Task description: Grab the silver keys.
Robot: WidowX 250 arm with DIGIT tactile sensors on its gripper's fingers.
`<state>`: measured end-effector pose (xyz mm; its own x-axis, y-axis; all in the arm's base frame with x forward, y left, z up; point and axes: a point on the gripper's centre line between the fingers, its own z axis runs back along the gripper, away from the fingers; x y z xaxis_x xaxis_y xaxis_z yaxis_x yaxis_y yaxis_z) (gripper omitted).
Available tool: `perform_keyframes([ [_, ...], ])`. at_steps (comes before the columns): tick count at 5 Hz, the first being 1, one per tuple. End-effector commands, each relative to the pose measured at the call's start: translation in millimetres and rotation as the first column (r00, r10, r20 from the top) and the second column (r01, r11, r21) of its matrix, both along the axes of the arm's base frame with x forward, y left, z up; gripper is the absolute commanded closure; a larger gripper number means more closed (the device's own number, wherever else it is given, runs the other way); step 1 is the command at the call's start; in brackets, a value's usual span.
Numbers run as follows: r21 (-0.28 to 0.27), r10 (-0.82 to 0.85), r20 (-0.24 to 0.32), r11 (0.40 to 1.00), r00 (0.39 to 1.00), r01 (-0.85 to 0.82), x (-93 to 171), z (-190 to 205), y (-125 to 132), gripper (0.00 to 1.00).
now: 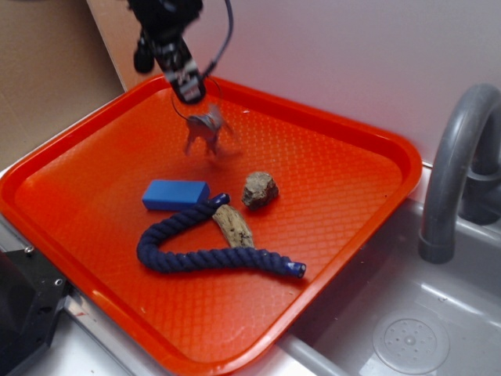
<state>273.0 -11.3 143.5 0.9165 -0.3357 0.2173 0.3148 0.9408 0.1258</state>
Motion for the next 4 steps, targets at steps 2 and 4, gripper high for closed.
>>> perform_keyframes([
  [2,-0.045,0.370,0.005,0.928,0.929,-0.370,-12.4,84.0,-0.5,1.00],
  [4,-0.174,0.370,-0.049,0.911,0.928,-0.373,-31.6,97.9,17.9,1.00],
])
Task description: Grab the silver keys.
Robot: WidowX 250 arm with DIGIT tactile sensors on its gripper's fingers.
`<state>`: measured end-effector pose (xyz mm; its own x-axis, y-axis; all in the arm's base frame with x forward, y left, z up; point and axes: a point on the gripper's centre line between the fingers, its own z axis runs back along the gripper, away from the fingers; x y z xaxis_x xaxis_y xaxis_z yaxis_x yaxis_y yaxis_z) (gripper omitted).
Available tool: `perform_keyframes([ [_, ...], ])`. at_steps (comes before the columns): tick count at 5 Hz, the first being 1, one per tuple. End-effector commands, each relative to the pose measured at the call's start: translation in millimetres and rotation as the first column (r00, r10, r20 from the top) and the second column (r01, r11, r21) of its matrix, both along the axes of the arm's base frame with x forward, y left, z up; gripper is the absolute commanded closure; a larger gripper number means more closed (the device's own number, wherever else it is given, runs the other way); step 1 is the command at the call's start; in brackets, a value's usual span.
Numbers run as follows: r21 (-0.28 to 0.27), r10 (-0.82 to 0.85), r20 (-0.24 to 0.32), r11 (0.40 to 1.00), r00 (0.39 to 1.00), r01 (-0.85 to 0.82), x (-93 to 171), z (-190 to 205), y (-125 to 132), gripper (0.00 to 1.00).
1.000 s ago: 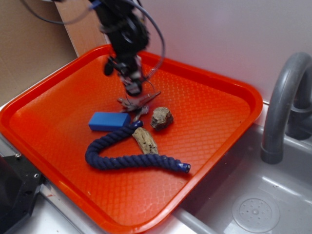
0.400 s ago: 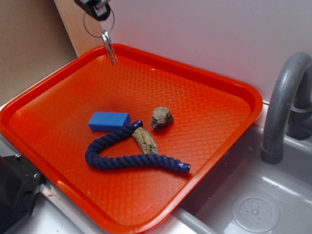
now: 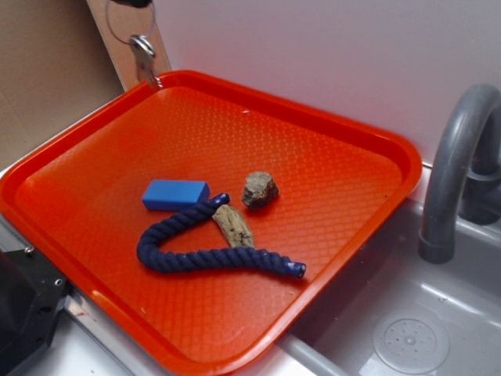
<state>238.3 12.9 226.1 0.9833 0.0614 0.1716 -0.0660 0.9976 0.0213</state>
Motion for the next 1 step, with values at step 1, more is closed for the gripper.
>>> perform_keyframes([
  [1,-0.069,0.020,0.067,0.997,0.998,-0.015,5.7,14.7,-7.2,1.00],
])
